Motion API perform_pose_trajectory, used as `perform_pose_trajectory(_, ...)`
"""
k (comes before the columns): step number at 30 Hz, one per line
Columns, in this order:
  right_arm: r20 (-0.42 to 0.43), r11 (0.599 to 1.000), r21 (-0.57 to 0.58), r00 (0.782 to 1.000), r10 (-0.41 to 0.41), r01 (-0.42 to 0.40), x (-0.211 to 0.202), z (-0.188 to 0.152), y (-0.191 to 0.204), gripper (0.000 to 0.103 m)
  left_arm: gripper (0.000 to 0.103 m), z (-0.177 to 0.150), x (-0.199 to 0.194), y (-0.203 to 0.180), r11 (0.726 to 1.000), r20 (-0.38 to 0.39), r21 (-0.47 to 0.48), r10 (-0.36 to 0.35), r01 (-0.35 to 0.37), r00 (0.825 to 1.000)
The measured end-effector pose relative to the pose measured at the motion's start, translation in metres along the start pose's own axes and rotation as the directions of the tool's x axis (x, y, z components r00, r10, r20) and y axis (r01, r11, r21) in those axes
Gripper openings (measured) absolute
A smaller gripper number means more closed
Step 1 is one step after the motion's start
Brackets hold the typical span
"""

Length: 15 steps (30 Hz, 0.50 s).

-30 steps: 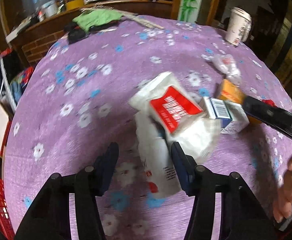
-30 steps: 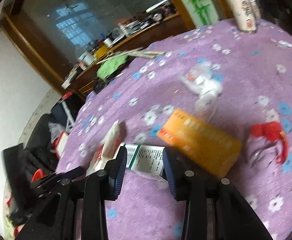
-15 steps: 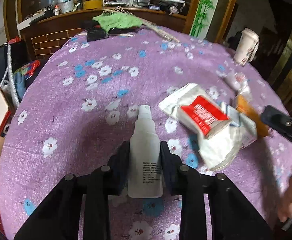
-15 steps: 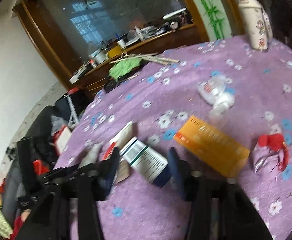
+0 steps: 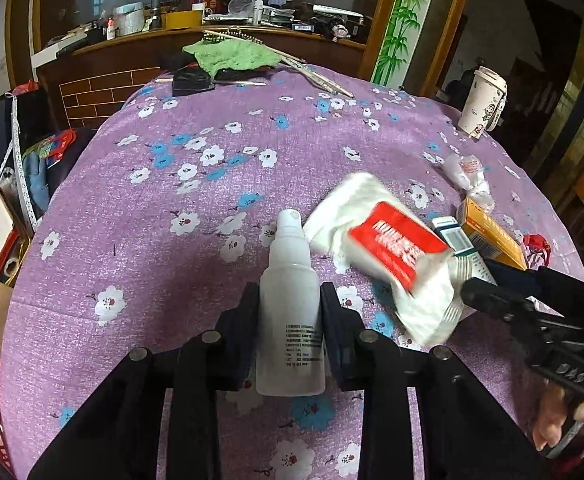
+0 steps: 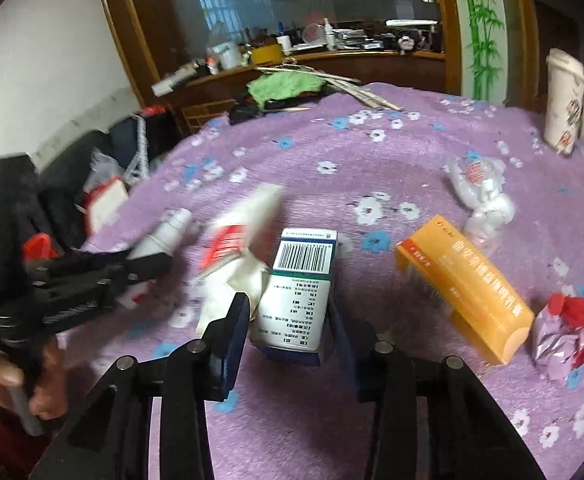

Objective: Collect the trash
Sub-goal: 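Grasp the white medicine box with the right tool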

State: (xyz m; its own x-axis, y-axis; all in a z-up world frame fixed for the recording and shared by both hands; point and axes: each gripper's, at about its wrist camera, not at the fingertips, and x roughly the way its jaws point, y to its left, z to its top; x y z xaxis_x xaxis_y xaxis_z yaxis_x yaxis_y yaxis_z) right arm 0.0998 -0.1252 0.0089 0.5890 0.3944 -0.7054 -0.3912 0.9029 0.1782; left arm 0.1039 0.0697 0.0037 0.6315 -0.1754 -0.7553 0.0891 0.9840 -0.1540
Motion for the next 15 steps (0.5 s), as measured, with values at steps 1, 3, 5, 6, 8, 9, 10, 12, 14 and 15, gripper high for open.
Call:
perform_pose_trajectory(1, 0.002, 1.0, -0.006, 1.0, -0.021, 0.021, 0.001, -0.001, 0.0, 0.045, 0.029, 0.0, 0.0, 0.0, 1.0, 0.001, 0.0, 0.001, -0.001, 1.0)
perform_pose_trajectory(3, -0.002, 0.999, -0.003, 0.999, -0.042, 0.042, 0.005, -0.002, 0.002, 0.045, 0.029, 0.0, -0.001, -0.001, 1.0, 0.007, 0.003, -0.001, 0.001, 1.0)
perform_pose_trajectory(5, 0.001, 0.998, -0.003, 0.998, -0.063, 0.063, 0.006, -0.002, 0.004, 0.043, 0.029, -0.001, -0.003, -0.001, 1.0, 0.015, 0.008, 0.007, -0.007, 1.0)
perform_pose_trajectory(6, -0.004, 0.998, 0.002, 0.998, -0.068, 0.068, 0.006, -0.002, 0.004, 0.042, 0.029, -0.002, -0.004, -0.001, 1.0, 0.02, 0.01, 0.012, -0.012, 1.0)
perform_pose_trajectory(8, -0.009, 0.997, 0.017, 0.997, -0.079, 0.079, 0.003, -0.003, 0.003, 0.039, 0.029, -0.001, -0.006, -0.001, 1.0, 0.036, 0.009, 0.025, -0.026, 0.999)
perform_pose_trajectory(9, -0.004, 0.996, 0.024, 0.996, -0.09, 0.09, -0.001, -0.004, 0.003, 0.038, 0.029, -0.001, -0.009, -0.001, 0.999, 0.05, 0.01, 0.037, -0.037, 0.998)
perform_pose_trajectory(10, 0.004, 0.995, 0.029, 0.995, -0.097, 0.096, -0.004, -0.003, 0.003, 0.037, 0.029, 0.0, -0.011, -0.001, 0.999, 0.058, 0.009, 0.041, -0.042, 0.997)
perform_pose_trajectory(12, 0.04, 0.994, 0.052, 0.994, -0.102, 0.1, -0.015, -0.004, 0.001, 0.037, 0.029, 0.0, -0.019, -0.002, 0.997, 0.097, 0.013, 0.069, -0.071, 0.993)
perform_pose_trajectory(14, 0.085, 0.993, 0.064, 0.991, -0.108, 0.102, -0.028, -0.002, 0.001, 0.037, 0.029, 0.001, -0.026, -0.004, 0.995, 0.134, 0.026, 0.09, -0.095, 0.987)
perform_pose_trajectory(15, 0.097, 0.992, 0.066, 0.989, -0.11, 0.104, -0.031, -0.001, 0.002, 0.037, 0.029, 0.001, -0.029, -0.006, 0.995, 0.15, 0.031, 0.093, -0.099, 0.984)
